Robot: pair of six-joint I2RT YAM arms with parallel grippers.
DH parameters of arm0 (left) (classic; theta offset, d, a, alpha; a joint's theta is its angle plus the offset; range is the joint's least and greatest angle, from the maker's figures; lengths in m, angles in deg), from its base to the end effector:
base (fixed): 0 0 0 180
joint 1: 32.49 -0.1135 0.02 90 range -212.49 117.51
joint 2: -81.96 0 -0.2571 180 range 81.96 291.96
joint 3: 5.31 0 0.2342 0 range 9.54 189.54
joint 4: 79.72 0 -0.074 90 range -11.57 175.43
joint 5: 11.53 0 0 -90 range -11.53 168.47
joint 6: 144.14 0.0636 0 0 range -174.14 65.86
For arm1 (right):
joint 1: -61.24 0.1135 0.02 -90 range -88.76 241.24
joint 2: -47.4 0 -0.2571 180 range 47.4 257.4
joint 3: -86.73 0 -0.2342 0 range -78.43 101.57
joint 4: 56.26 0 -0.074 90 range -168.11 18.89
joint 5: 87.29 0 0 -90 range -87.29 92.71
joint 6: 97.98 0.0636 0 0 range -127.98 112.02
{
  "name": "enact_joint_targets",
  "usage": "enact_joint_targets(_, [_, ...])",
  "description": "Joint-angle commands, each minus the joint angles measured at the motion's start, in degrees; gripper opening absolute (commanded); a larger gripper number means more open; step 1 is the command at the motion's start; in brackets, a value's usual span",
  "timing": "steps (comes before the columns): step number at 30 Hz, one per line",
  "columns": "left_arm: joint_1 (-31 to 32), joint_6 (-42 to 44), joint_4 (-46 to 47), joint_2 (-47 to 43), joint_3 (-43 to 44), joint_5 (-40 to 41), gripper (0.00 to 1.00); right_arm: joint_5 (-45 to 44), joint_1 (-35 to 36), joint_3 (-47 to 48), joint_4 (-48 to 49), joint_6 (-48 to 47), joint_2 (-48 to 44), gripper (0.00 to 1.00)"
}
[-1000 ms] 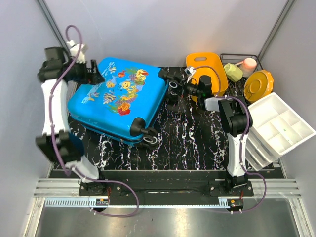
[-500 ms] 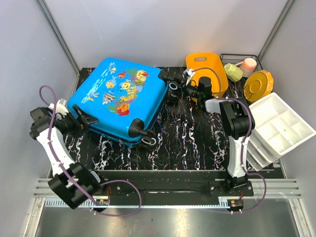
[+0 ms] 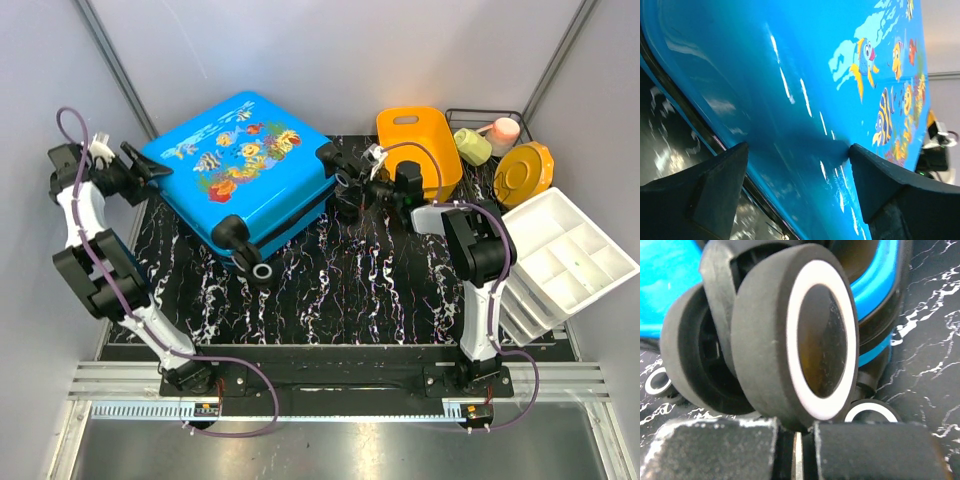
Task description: Open, take out, and arrange the luggage
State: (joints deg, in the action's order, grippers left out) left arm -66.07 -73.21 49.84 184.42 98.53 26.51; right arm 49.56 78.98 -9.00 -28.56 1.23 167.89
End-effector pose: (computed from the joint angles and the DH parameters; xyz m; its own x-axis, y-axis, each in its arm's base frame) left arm 0.3474 0.1705 0.2847 -0.6239 -0.6559 -0.4249 -0.1214 0.6185 -0.7764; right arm 0.4198 0.1830 0.1793 -0.2826 0.0245 -0.9589 -0.8615 0.4332 0.2650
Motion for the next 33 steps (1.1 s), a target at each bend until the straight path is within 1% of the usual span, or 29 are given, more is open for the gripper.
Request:
enact_joint_targets(1, [5.4,4.8,3.5,4.6,10.7,0.5,0.84,1.8,6.4,-1.0,1.6,2.2,-4.7,0.00])
enact_joint_targets(2, [5.6,5.7,1.5,5.3,14.0,1.2,0.84,1.8,6.9,-1.2,1.5,2.7,-5.3,0.00])
enact_joint_targets(4, [5.7,9.2,-1.9,4.3,16.4,5.9,0.85,1.3,7.9,-1.8,1.4,3.1,-5.7,0.00])
enact_joint_targets(5, [5.5,11.0,-6.1,3.0,16.7,7.0,0.86,1.0,8.2,-2.4,1.3,3.0,-6.3,0.00])
enact_joint_targets(6, [5.5,14.1,-8.2,-1.1,15.9,10.2,0.87,0.2,8.4,-2.7,0.9,2.9,-6.7,0.00])
enact_joint_targets(7, [5.6,15.0,-11.5,-3.6,14.5,11.7,0.89,-0.5,8.5,-3.2,0.5,2.7,-6.9,0.00])
enact_joint_targets(8, [5.5,15.9,-13.0,-7.1,10.4,12.4,0.90,-1.6,8.6,-3.3,0.0,1.9,-7.5,0.00])
enact_joint_targets(9, [5.5,16.6,-14.4,-13.5,8.1,13.7,0.93,-3.1,8.6,-3.5,-0.6,1.6,-7.7,0.00])
enact_joint_targets(10, [5.5,16.5,-15.1,-17.5,5.4,14.0,0.99,-4.0,8.5,-4.1,-0.9,1.2,-8.1,0.00])
enact_joint_targets(11, [5.7,15.8,-16.2,-21.0,-0.2,14.8,0.99,-5.2,8.5,-4.3,-1.1,0.3,-8.6,0.00])
enact_joint_targets(12, [6.0,13.6,-16.3,-27.9,-3.2,15.5,0.99,-6.5,8.6,-4.6,-1.5,-0.1,-8.9,0.00])
enact_joint_targets(13, [6.4,12.1,-17.0,-31.1,-9.0,15.7,0.99,-7.4,8.5,-5.1,-1.7,-0.6,-9.0,0.00])
enact_joint_targets(14, [7.3,10.2,-17.5,-33.8,-11.8,16.5,0.99,-8.7,8.6,-5.3,-1.8,-1.1,-9.2,0.00])
enact_joint_targets(15, [10.1,6.6,-17.9,-36.9,-14.5,18.3,0.99,-9.0,8.6,-5.4,-1.9,-1.4,-9.3,0.00])
enact_joint_targets(16, [11.9,4.8,-18.1,-41.8,-19.4,19.3,0.99,-9.1,8.5,-5.4,-2.0,-1.6,-9.3,0.00])
enact_joint_targets(17, [14.0,3.3,-17.8,-44.4,-21.6,20.3,0.99,-9.3,8.6,-5.4,-2.0,-1.9,-9.2,0.00])
enact_joint_targets(18, [18.5,-0.5,-17.0,-46.5,-23.5,23.1,0.99,-9.1,8.5,-5.2,-2.2,-2.0,-9.0,0.00])
enact_joint_targets(19, [19.9,-1.9,-15.9,-49.4,-26.4,23.8,0.99,-9.1,8.5,-4.9,-2.3,-2.2,-9.0,0.00])
enact_joint_targets(20, [20.1,-2.8,-15.6,-50.1,-27.6,23.3,0.99,-9.1,8.5,-4.9,-2.4,-2.4,-8.8,0.00])
enact_joint_targets(23, [20.1,-5.0,-17.5,-49.2,-28.6,25.8,0.99,-8.9,8.5,-4.4,-2.9,-3.0,-8.4,0.00])
enact_joint_targets(26, [22.3,-8.3,-17.7,-47.8,-28.5,27.6,0.99,-9.0,8.5,-4.3,-3.2,-3.7,-8.3,0.00])
enact_joint_targets(33, [28.2,-14.5,-13.8,-43.6,-29.4,26.9,0.99,-9.6,8.6,-4.7,-3.1,-4.1,-8.0,0.00])
